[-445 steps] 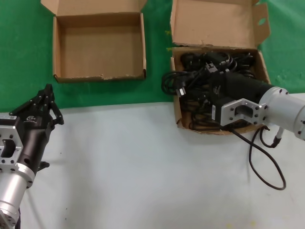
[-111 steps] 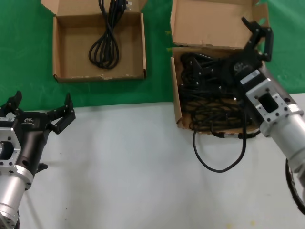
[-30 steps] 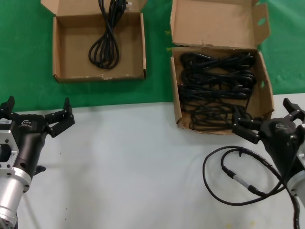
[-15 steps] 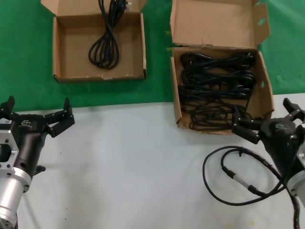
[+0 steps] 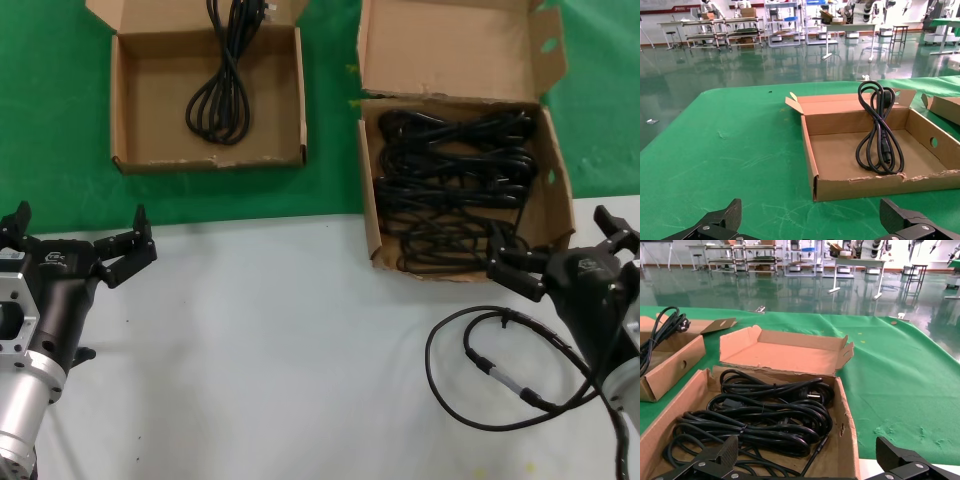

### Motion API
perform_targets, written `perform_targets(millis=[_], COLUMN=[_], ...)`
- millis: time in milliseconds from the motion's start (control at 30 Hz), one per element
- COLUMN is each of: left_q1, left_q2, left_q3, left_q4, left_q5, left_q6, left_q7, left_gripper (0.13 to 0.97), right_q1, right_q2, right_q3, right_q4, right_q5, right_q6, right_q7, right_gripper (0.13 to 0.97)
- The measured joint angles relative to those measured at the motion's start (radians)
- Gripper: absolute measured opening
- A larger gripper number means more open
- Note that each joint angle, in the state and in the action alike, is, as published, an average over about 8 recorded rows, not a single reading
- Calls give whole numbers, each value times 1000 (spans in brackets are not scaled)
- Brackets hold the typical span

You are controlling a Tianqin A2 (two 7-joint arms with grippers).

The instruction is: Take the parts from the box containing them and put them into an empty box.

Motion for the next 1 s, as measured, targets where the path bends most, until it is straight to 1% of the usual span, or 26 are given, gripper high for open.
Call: perform_targets(millis=[1000], left_q1=[0], left_q2=[0], left_q3=[0], left_q4=[0], left_q5=[0], left_q6=[0], left_q7=[0], left_gripper=[966], right_q1=[0], right_q2=[0], right_q3=[0], right_q4=[0], right_q5=[0], right_q6=[0], right_q7=[0], right_gripper=[966])
